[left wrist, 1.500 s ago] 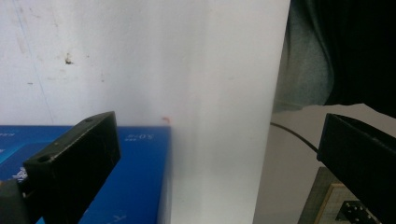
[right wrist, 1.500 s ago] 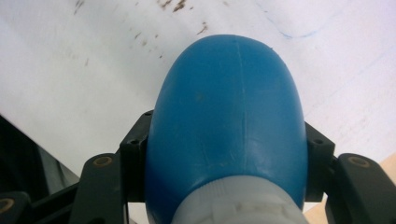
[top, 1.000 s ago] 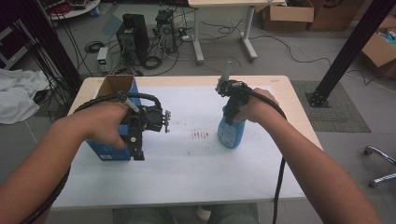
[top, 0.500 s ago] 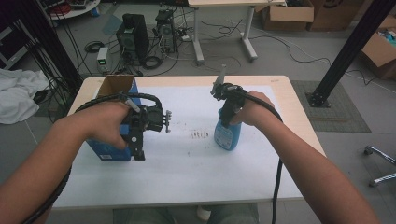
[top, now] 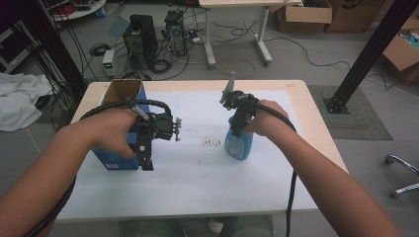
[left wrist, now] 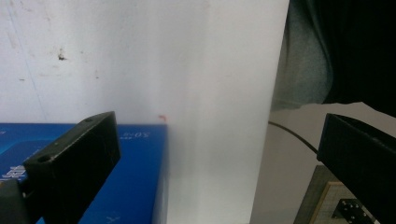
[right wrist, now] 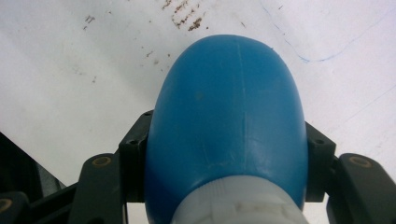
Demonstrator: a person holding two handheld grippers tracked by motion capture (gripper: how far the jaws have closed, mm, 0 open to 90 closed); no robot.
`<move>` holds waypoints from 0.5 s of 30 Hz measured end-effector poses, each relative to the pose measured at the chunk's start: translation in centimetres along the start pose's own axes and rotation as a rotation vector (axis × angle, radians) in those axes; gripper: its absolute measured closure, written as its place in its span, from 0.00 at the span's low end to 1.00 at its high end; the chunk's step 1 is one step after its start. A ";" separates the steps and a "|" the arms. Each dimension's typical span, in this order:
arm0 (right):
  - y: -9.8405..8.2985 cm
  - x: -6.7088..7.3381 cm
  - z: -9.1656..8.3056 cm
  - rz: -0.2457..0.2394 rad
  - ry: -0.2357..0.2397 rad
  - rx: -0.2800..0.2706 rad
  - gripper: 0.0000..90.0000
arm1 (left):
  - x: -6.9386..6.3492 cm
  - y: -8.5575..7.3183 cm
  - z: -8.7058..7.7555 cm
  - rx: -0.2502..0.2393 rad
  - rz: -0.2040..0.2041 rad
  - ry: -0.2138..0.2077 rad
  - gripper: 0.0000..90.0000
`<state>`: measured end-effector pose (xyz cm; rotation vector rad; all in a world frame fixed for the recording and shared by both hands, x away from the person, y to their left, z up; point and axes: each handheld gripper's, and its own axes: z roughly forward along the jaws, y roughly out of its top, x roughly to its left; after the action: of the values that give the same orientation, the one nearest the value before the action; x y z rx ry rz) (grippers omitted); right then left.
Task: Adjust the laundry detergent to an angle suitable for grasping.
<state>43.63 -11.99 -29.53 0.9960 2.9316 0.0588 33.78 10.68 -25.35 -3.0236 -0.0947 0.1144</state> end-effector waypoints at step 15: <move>0.0 0.0 -0.5 -0.024 -0.017 -0.011 0.30 | 0.0 -0.3 0.3 0.003 -0.010 -0.005 0.00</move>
<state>43.55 -12.01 -28.99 0.9542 2.9242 0.0644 33.72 11.05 -25.58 -3.0195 -0.1095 0.1215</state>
